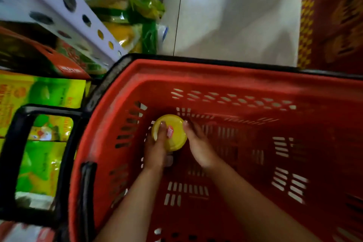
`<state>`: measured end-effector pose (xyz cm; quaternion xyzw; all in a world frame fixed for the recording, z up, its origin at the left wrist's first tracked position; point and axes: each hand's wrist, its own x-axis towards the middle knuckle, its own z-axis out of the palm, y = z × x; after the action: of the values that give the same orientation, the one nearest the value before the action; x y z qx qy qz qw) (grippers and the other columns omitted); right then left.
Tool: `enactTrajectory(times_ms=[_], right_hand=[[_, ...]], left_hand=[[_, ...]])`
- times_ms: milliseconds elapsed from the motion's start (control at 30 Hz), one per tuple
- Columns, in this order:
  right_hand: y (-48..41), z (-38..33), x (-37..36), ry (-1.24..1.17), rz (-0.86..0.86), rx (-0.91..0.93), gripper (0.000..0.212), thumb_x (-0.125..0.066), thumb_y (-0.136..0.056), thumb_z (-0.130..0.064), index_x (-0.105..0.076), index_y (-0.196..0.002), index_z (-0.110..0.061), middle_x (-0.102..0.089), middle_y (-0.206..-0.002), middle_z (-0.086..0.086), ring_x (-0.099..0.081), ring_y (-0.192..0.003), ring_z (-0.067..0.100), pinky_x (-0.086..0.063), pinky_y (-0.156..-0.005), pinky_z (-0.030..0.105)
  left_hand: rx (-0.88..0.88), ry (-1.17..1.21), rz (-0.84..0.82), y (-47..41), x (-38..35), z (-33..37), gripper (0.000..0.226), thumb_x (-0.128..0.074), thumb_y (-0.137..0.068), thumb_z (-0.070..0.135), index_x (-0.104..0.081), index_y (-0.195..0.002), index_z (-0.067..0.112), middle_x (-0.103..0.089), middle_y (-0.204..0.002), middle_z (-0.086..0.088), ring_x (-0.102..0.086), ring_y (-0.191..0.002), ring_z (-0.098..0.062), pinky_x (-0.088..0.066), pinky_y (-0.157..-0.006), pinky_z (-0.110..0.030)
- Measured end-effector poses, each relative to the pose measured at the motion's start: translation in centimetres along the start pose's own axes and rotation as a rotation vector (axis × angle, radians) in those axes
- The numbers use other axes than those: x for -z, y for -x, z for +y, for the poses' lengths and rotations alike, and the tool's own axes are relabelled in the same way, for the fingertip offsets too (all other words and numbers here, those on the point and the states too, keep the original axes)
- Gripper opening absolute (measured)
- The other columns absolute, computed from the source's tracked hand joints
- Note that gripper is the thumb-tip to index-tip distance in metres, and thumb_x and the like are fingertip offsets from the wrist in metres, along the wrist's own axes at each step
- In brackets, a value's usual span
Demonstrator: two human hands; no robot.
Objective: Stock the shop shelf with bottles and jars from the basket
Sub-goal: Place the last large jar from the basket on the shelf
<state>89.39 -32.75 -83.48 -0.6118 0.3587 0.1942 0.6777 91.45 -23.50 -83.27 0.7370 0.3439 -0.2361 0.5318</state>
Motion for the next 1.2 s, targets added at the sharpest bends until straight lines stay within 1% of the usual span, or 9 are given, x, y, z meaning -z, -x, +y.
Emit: enactTrajectory(times_ms=[133, 300, 467, 533, 667, 833, 967, 1100, 1200], right_hand=[[-0.7, 0.3, -1.3, -0.038, -0.08, 0.002, 0.035, -0.045, -0.094, -0.026, -0.045, -0.129, -0.018, -0.054, -0.115, -0.005, -0.053, -0.099, 0.0, -0.041, -0.073, -0.002], [1.2, -0.7, -0.8, -0.018, -0.014, 0.007, 0.038, -0.045, -0.093, -0.035, -0.045, -0.128, -0.021, -0.054, -0.127, 0.001, -0.051, -0.113, 0.009, -0.042, -0.088, 0.01], [7.2, -3.9, 0.9, 0.011, 0.106, 0.031, 0.034, -0.048, -0.089, -0.04, -0.046, -0.121, -0.028, -0.05, -0.13, 0.003, -0.048, -0.119, 0.015, -0.036, -0.106, 0.029], [10.8, -6.0, 2.2, 0.037, 0.147, 0.021, 0.037, -0.046, -0.089, -0.04, -0.044, -0.123, -0.026, -0.048, -0.134, 0.005, -0.046, -0.121, 0.014, -0.034, -0.108, 0.027], [19.6, -12.3, 4.7, 0.065, 0.167, 0.003, 0.026, -0.045, -0.094, -0.028, -0.04, -0.119, -0.032, -0.051, -0.129, 0.002, -0.048, -0.112, 0.008, -0.034, -0.085, 0.003], [33.3, -22.4, 6.1, 0.068, 0.175, 0.037, 0.05, -0.045, -0.069, -0.075, -0.038, -0.112, -0.052, -0.051, -0.132, -0.005, -0.05, -0.12, 0.009, -0.037, -0.107, 0.029], [44.0, -30.4, 7.3, -0.115, 0.292, 0.083, 0.036, -0.056, -0.086, -0.036, -0.043, -0.119, -0.032, -0.056, -0.1, -0.017, -0.051, -0.087, -0.004, -0.041, -0.074, 0.001], [53.3, -35.9, 7.6, -0.116, 0.488, 0.14, 0.046, -0.051, -0.091, -0.028, -0.037, -0.134, -0.024, -0.048, -0.113, -0.004, -0.041, -0.103, 0.006, -0.029, -0.08, 0.012], [59.4, -37.9, 7.9, -0.048, 0.657, 0.252, 0.038, -0.052, -0.089, -0.037, -0.041, -0.125, -0.034, -0.058, -0.12, -0.001, -0.052, -0.108, 0.014, -0.036, -0.089, 0.021]], left_hand=[[0.023, 0.081, 0.011, -0.5, -0.1, -0.4, 0.031, -0.047, -0.09, 0.04, -0.056, -0.113, 0.021, -0.06, -0.115, -0.004, -0.057, -0.109, -0.021, -0.046, -0.097, -0.038], [-0.017, 0.088, -0.004, 2.6, 0.0, 1.7, 0.029, -0.043, -0.093, 0.033, -0.055, -0.115, 0.017, -0.058, -0.101, 0.0, -0.055, -0.09, -0.013, -0.046, -0.067, -0.014], [-0.08, 0.023, -0.052, 8.0, 0.7, 4.2, 0.022, -0.048, -0.091, 0.034, -0.057, -0.109, 0.024, -0.063, -0.1, 0.003, -0.057, -0.096, -0.012, -0.041, -0.084, -0.024], [-0.078, -0.03, -0.097, 11.2, 1.2, 5.7, 0.033, -0.049, -0.089, 0.038, -0.058, -0.115, 0.019, -0.062, -0.109, -0.001, -0.057, -0.102, -0.015, -0.04, -0.089, -0.026], [-0.124, -0.149, -0.164, 19.6, 3.3, 10.6, 0.066, -0.051, -0.075, 0.066, -0.056, -0.121, 0.02, -0.059, -0.121, -0.006, -0.054, -0.115, -0.023, -0.038, -0.104, -0.035], [-0.204, -0.269, -0.247, 32.5, 8.0, 20.5, 0.04, -0.05, -0.088, 0.043, -0.052, -0.124, 0.026, -0.057, -0.129, -0.008, -0.052, -0.118, -0.024, -0.034, -0.089, -0.025], [-0.395, -0.409, -0.362, 42.2, 11.4, 28.4, 0.046, -0.042, -0.085, 0.057, -0.048, -0.126, 0.036, -0.059, -0.128, -0.002, -0.052, -0.12, -0.025, -0.036, -0.103, -0.031], [-0.599, -0.477, -0.477, 50.6, 14.5, 34.3, 0.04, -0.041, -0.089, 0.052, -0.048, -0.125, 0.035, -0.06, -0.128, 0.0, -0.052, -0.121, -0.021, -0.037, -0.095, -0.027], [-0.753, -0.505, -0.589, 56.2, 16.2, 37.4, 0.026, -0.042, -0.091, 0.043, -0.056, -0.108, 0.029, -0.064, -0.12, -0.007, -0.055, -0.116, -0.025, -0.038, -0.088, -0.026]])
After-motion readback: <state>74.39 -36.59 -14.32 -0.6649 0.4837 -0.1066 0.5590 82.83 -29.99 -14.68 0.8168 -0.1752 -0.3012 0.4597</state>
